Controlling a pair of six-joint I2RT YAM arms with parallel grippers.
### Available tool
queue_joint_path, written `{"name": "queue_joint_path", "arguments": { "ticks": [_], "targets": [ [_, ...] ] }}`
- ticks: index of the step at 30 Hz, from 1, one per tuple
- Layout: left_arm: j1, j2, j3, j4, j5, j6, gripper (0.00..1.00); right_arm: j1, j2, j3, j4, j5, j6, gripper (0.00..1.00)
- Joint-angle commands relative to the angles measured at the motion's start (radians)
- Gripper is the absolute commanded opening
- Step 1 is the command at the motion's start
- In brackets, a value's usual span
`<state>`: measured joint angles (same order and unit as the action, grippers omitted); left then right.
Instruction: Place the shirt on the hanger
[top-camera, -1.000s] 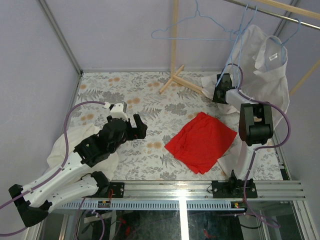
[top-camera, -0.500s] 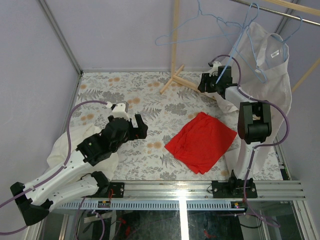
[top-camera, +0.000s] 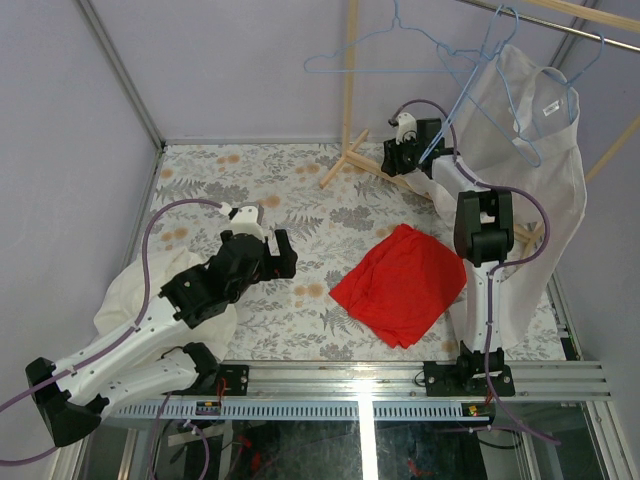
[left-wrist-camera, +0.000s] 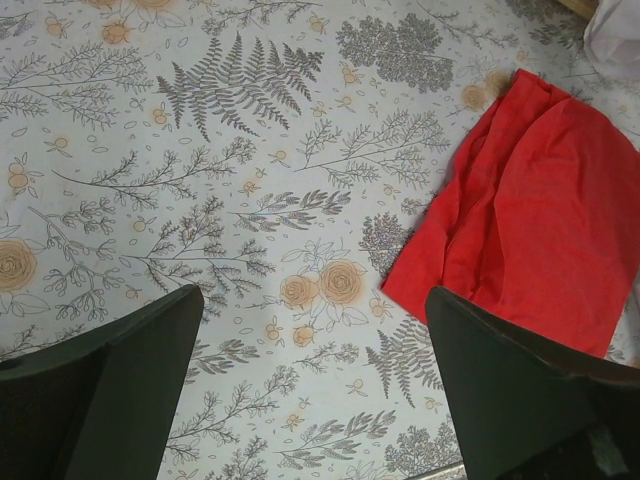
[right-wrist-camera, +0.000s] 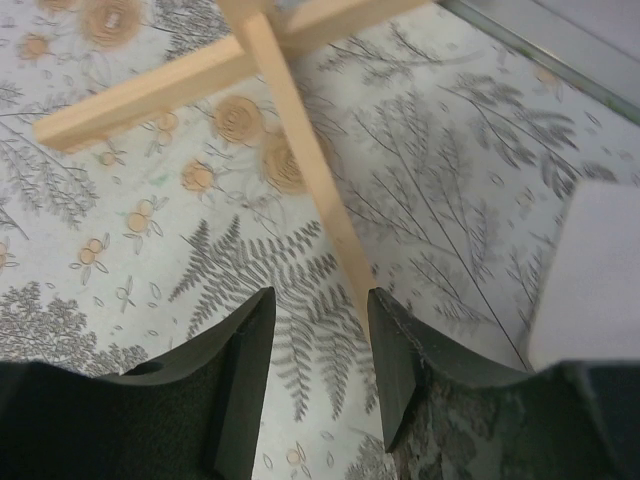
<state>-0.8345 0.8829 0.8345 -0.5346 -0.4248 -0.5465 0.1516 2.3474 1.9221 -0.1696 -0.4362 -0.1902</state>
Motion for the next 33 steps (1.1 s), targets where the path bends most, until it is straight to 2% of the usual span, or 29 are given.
{"name": "queue_joint_path", "arguments": {
  "ticks": [1, 4, 7, 14, 18, 20, 23, 24, 27, 33],
  "targets": [
    [0.008, 0.015, 0.031, 0.023, -0.004, 0.033, 0.93, 0.027, 0.059, 0.155, -0.178, -0.109, -0.122, 0.47],
    [0.009, 0.017, 0.028, 0.027, -0.001, 0.037, 0.93, 0.054, 0.107, 0.223, -0.260, -0.060, -0.205, 0.43],
    [0.011, 0.016, 0.025, 0.027, -0.001, 0.040, 0.93, 0.073, 0.131, 0.253, -0.283, 0.030, -0.238, 0.34],
    [0.014, 0.005, 0.021, 0.018, -0.008, 0.049, 0.93, 0.098, 0.151, 0.272, -0.303, 0.059, -0.286, 0.17],
    [0.015, 0.004, 0.021, 0.014, -0.006, 0.049, 0.93, 0.125, 0.139, 0.264, -0.308, 0.086, -0.341, 0.14],
    [0.015, -0.002, 0.021, 0.010, -0.008, 0.048, 0.93, 0.128, 0.110, 0.234, -0.274, 0.081, -0.345, 0.21],
    [0.015, -0.009, 0.016, 0.007, -0.013, 0.048, 0.93, 0.127, 0.016, 0.123, -0.143, 0.098, -0.351, 0.47],
    [0.015, -0.009, 0.014, 0.006, -0.012, 0.049, 0.93, 0.126, -0.018, 0.085, -0.094, 0.110, -0.352, 0.52],
    [0.016, -0.004, 0.013, 0.005, -0.013, 0.051, 0.93, 0.122, -0.083, 0.024, 0.006, 0.138, -0.353, 0.59],
    [0.018, 0.012, 0.010, 0.023, 0.004, 0.050, 0.93, 0.108, -0.036, 0.118, -0.041, 0.172, -0.356, 0.69]
  ]
}}
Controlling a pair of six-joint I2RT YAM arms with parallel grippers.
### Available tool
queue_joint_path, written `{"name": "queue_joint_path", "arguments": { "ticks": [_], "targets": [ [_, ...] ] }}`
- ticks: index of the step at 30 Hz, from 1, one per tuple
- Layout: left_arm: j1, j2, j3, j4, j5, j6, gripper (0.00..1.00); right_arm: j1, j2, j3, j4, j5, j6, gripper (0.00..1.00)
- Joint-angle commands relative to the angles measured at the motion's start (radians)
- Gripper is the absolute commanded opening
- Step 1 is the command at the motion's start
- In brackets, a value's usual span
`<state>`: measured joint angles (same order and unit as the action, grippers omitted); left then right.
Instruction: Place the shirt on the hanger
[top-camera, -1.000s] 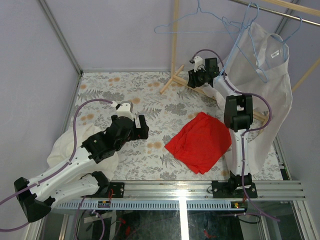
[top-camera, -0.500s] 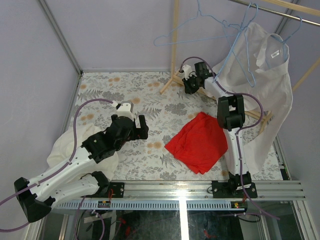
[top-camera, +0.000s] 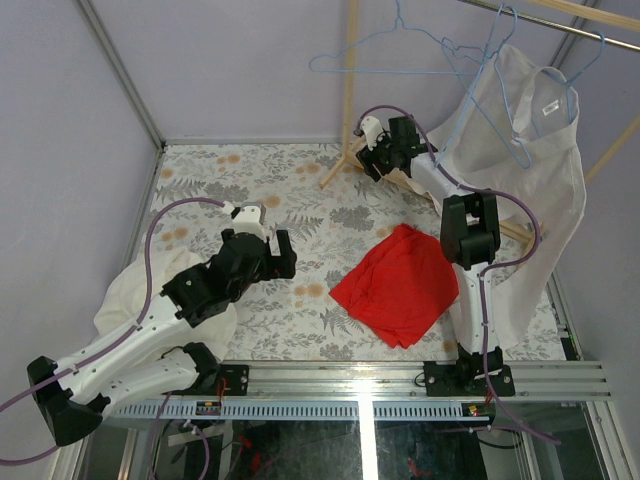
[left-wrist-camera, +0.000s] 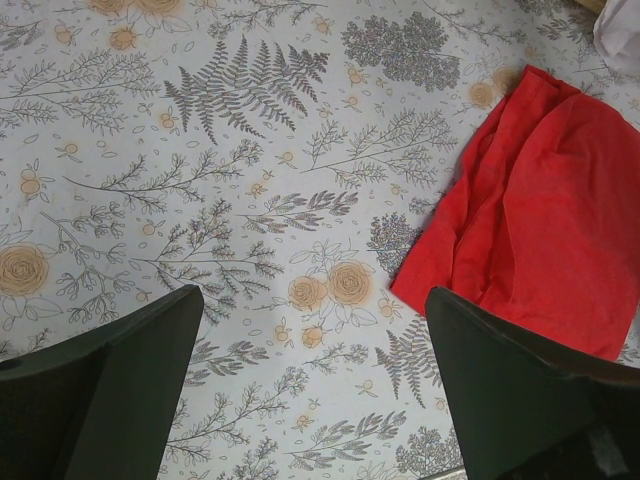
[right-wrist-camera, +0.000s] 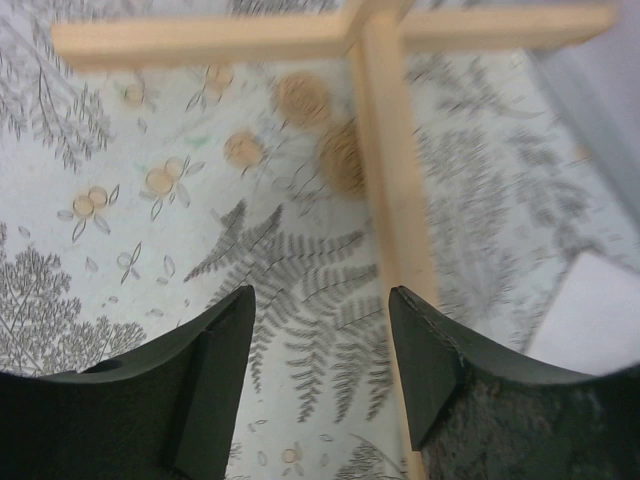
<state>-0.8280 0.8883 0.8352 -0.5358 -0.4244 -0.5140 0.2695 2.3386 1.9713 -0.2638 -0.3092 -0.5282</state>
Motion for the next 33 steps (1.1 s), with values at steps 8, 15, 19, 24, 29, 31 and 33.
{"name": "queue_joint_path", "arguments": {
  "ticks": [8, 15, 19, 24, 29, 31, 33],
  "targets": [
    [0.012, 0.012, 0.006, 0.025, 0.012, 0.017, 0.93, -0.035, 0.054, 0.143, -0.060, -0.018, -0.042, 0.69],
    [0.013, 0.023, 0.008, 0.025, 0.022, 0.013, 0.93, -0.051, 0.093, 0.166, -0.171, -0.122, -0.083, 0.67],
    [0.013, 0.034, 0.012, 0.028, 0.027, 0.014, 0.93, -0.052, 0.110, 0.169, -0.197, -0.123, -0.099, 0.62],
    [0.013, 0.045, 0.020, 0.030, 0.033, 0.018, 0.93, -0.052, 0.117, 0.173, -0.185, -0.116, -0.096, 0.32],
    [0.014, 0.048, 0.025, 0.025, 0.033, 0.022, 0.93, -0.053, 0.114, 0.166, -0.137, -0.033, -0.103, 0.44],
    [0.015, 0.049, 0.022, 0.026, 0.032, 0.023, 0.93, -0.053, 0.095, 0.131, -0.078, -0.013, -0.101, 0.53],
    [0.015, 0.055, 0.023, 0.026, 0.036, 0.025, 0.93, -0.054, 0.089, 0.122, -0.045, 0.008, -0.095, 0.58]
  ]
}}
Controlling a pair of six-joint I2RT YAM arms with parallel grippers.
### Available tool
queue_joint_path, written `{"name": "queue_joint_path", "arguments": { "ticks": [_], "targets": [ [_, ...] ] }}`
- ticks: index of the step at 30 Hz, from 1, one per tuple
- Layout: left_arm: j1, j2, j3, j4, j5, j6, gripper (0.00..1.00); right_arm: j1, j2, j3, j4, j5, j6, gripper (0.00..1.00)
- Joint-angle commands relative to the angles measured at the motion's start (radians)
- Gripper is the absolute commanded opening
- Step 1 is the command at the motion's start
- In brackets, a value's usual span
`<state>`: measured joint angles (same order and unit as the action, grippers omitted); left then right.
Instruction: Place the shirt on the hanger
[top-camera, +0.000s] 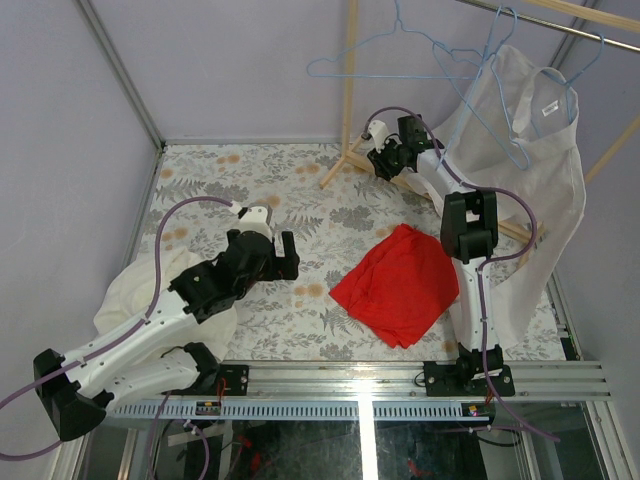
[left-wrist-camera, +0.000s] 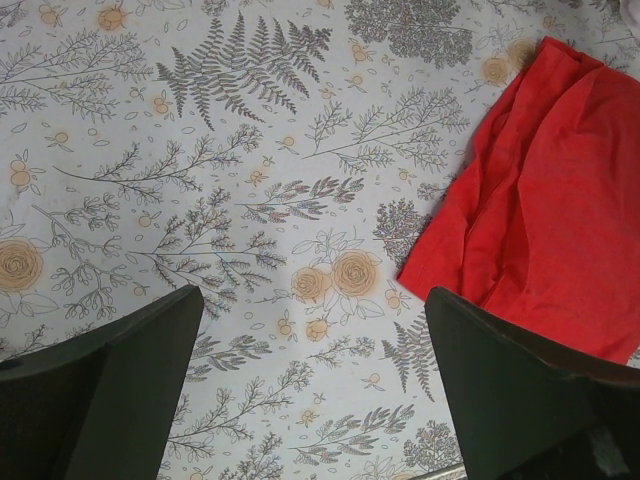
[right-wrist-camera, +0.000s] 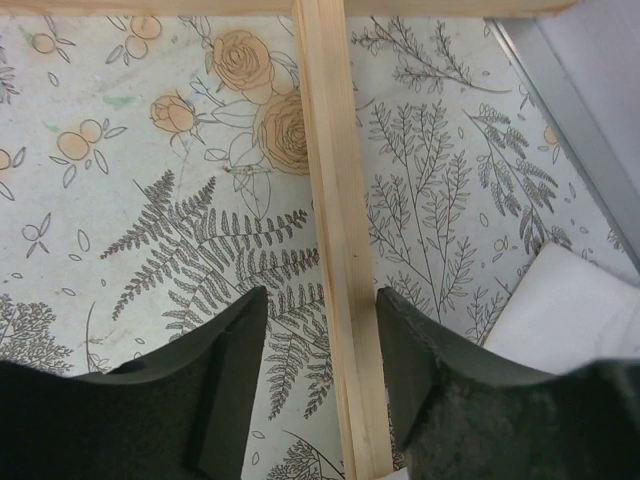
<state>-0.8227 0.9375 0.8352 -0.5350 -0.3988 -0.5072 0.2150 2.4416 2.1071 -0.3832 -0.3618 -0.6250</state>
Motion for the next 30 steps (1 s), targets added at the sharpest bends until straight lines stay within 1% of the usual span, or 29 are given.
{"name": "queue_joint_path", "arguments": {
  "ticks": [1, 5, 7, 10, 12, 14, 17, 20, 24, 27, 29, 30],
  "targets": [
    [0.010, 0.007, 0.025, 0.025, 0.012, 0.017, 0.93, 0.000, -0.007, -0.004, 0.085, 0.078, 0.006, 0.60],
    [0.009, 0.018, 0.028, 0.032, 0.018, 0.016, 0.93, -0.004, 0.021, 0.032, 0.061, 0.103, 0.002, 0.61],
    [0.009, 0.023, 0.026, 0.039, 0.023, 0.016, 0.93, -0.005, 0.028, 0.033, 0.028, 0.079, -0.010, 0.59],
    [0.009, 0.035, 0.028, 0.050, 0.032, 0.020, 0.93, -0.007, 0.033, 0.033, -0.043, 0.015, -0.043, 0.54],
    [0.009, 0.052, 0.032, 0.060, 0.036, 0.029, 0.93, -0.007, 0.034, 0.030, -0.088, -0.035, -0.064, 0.46],
    [0.009, 0.070, 0.042, 0.062, 0.043, 0.037, 0.93, -0.007, 0.032, 0.022, -0.108, -0.084, -0.088, 0.33],
    [0.009, 0.087, 0.055, 0.063, 0.051, 0.042, 0.93, -0.007, 0.029, 0.021, -0.112, -0.133, -0.098, 0.20],
    [0.010, 0.084, 0.050, 0.063, 0.057, 0.034, 0.93, -0.004, 0.032, 0.035, -0.111, -0.160, -0.114, 0.10],
    [0.010, 0.068, 0.030, 0.066, 0.058, 0.027, 0.93, 0.013, 0.030, 0.042, -0.151, -0.219, -0.226, 0.07],
    [0.011, 0.065, 0.017, 0.062, 0.056, 0.020, 0.93, 0.042, 0.024, 0.040, -0.216, -0.279, -0.347, 0.07],
    [0.011, 0.062, 0.012, 0.062, 0.061, 0.014, 0.93, 0.060, 0.018, 0.035, -0.215, -0.287, -0.369, 0.07],
    [0.011, 0.061, 0.009, 0.064, 0.062, 0.013, 0.93, 0.066, 0.017, 0.037, -0.226, -0.295, -0.421, 0.07]
  ]
}}
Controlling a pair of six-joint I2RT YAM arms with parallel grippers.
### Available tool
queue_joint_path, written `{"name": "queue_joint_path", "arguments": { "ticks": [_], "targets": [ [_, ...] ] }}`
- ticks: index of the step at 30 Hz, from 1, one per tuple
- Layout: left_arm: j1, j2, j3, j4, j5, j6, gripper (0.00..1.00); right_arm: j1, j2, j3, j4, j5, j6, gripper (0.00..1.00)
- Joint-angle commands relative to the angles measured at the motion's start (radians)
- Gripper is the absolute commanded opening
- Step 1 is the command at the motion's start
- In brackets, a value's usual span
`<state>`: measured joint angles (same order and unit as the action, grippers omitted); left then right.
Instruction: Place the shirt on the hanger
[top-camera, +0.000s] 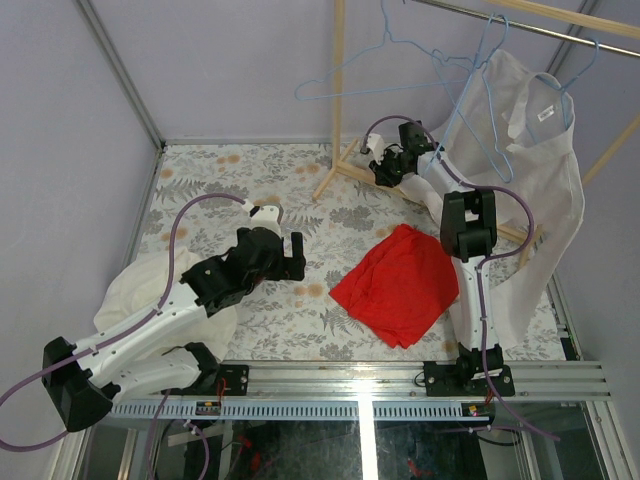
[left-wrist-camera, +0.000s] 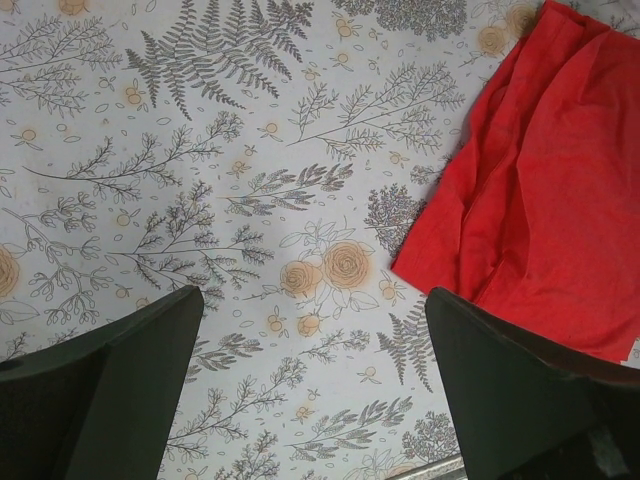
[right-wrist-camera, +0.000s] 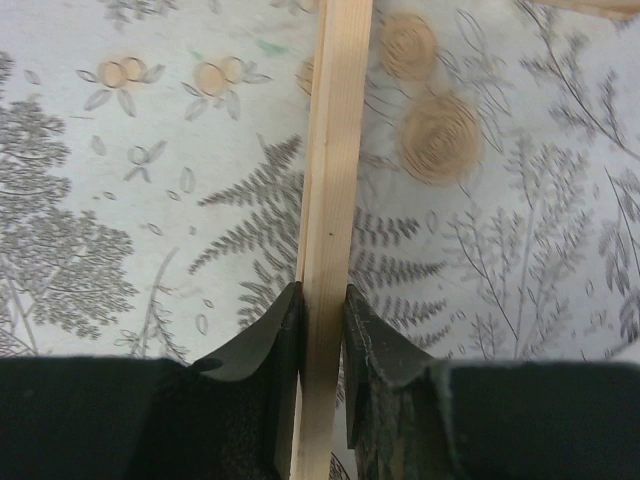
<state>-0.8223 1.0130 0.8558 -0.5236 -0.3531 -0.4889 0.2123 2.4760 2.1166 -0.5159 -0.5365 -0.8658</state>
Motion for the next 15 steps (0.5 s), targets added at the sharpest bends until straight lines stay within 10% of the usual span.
{"name": "queue_joint_path", "arguments": {
  "ticks": [1, 15],
  "targets": [
    [0.010, -0.015, -0.013, 0.054, 0.018, -0.006, 0.93, 0.074, -0.017, 0.028, -0.109, -0.128, -0.227, 0.07],
    [0.011, -0.051, -0.017, 0.004, -0.001, -0.003, 0.93, 0.107, 0.094, 0.201, -0.097, -0.095, -0.485, 0.06]
  ]
}}
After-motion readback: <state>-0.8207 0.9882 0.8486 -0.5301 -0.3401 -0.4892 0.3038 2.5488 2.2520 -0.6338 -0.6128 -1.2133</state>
